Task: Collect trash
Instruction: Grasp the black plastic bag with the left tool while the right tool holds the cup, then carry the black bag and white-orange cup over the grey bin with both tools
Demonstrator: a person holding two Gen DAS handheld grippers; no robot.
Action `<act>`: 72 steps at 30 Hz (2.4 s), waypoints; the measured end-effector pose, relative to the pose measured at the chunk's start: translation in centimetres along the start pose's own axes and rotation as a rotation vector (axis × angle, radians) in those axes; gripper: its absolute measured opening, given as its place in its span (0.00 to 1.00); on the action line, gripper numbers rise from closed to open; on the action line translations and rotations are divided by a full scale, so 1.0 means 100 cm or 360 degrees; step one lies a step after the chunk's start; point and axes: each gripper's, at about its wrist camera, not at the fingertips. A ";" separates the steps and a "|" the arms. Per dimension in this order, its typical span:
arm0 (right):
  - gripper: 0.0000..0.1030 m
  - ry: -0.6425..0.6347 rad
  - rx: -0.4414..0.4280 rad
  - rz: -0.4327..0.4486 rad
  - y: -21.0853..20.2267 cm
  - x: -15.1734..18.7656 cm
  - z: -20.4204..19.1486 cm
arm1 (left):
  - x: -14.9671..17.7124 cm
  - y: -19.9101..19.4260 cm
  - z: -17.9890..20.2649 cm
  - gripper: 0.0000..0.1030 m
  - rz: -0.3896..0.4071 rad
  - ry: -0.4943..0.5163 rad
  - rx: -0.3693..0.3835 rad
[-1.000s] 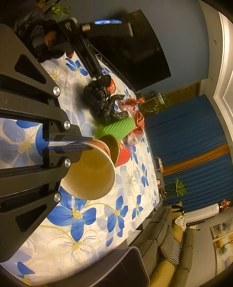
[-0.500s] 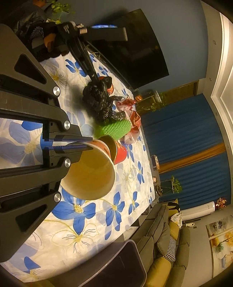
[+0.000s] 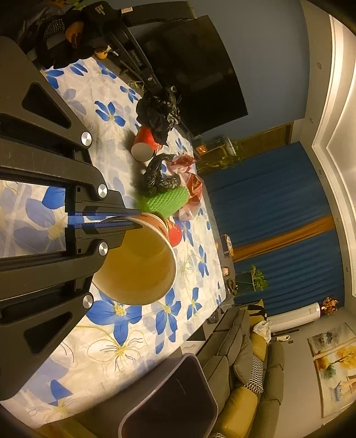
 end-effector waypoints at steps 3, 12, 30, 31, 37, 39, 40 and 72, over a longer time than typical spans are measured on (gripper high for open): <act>0.04 -0.0001 0.0009 0.0022 -0.008 -0.001 0.000 | 0.001 -0.005 0.005 0.00 0.0003 0.0006 0.0016; 0.04 0.0018 0.0031 0.0062 -0.022 -0.003 0.006 | 0.005 -0.010 0.030 0.00 -0.0003 0.0058 0.0093; 0.04 0.0103 0.0181 0.0165 -0.046 -0.017 0.054 | 0.005 0.021 0.099 0.00 -0.0061 0.0191 0.0317; 0.04 0.0105 0.0193 0.0170 -0.046 -0.017 0.057 | 0.004 0.023 0.105 0.00 -0.0063 0.0203 0.0334; 0.04 0.0120 0.0311 0.0217 -0.055 -0.025 0.081 | 0.001 0.044 0.148 0.00 -0.0078 0.0271 0.0451; 0.04 0.0134 0.0365 0.0237 -0.057 -0.028 0.093 | 0.000 0.050 0.162 0.00 -0.0081 0.0294 0.0487; 0.04 0.0143 0.0388 0.0246 -0.058 -0.030 0.098 | 0.000 0.054 0.171 0.00 -0.0081 0.0303 0.0512; 0.04 0.0331 0.0682 0.0370 -0.058 -0.050 0.203 | 0.034 0.170 0.339 0.01 -0.0252 0.0560 0.0875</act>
Point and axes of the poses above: each gripper's, at about its wrist camera, not at the fingertips, and y roughly the way its jaws point, z to its right, x to its underside, and after that the axes turned 14 degrees about x, right-handed
